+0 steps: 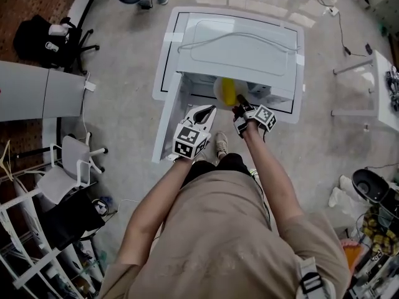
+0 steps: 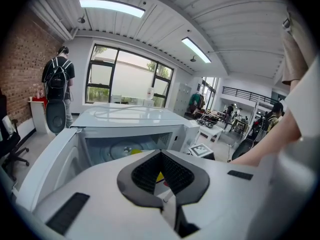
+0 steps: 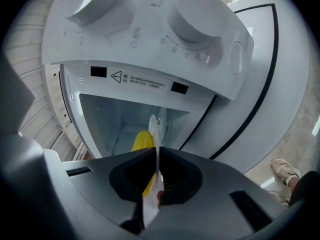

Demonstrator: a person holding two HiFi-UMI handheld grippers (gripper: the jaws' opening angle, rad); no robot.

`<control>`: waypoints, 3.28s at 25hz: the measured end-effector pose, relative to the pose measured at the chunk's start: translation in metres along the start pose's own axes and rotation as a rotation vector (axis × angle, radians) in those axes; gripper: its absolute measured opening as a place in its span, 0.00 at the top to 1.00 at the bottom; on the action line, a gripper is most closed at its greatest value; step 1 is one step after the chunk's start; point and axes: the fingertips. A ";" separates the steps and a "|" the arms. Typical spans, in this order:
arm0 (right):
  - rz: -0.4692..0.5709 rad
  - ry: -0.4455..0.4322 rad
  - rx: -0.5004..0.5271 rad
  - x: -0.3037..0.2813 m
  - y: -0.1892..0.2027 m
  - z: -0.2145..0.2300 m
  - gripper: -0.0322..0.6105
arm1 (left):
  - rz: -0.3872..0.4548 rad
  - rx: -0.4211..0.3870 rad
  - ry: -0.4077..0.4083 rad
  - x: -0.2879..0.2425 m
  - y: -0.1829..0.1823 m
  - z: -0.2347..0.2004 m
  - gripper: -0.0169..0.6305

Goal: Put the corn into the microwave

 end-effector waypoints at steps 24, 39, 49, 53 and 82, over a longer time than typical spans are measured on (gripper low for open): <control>0.047 0.062 -0.075 -0.052 -0.011 0.014 0.93 | -0.025 0.012 -0.016 0.000 -0.003 -0.015 0.97; 0.038 0.009 0.000 -0.050 -0.005 0.001 0.68 | -0.036 -0.003 -0.024 0.009 -0.001 -0.015 0.97; -0.008 0.135 0.648 -0.026 0.014 0.000 0.60 | -0.039 -0.006 -0.018 0.011 0.004 -0.009 0.97; -0.117 0.281 1.001 -0.036 0.030 0.011 0.58 | -0.043 -0.006 -0.018 0.011 0.005 -0.008 0.97; -0.113 0.509 1.290 -0.087 0.008 -0.009 0.58 | -0.052 0.029 -0.056 0.015 0.013 -0.016 0.97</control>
Point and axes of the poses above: the fingertips, and each gripper's own axes: x backward along the fingers, z to its right, y out of its underside, and after that the axes turned 3 degrees about -z, right-handed
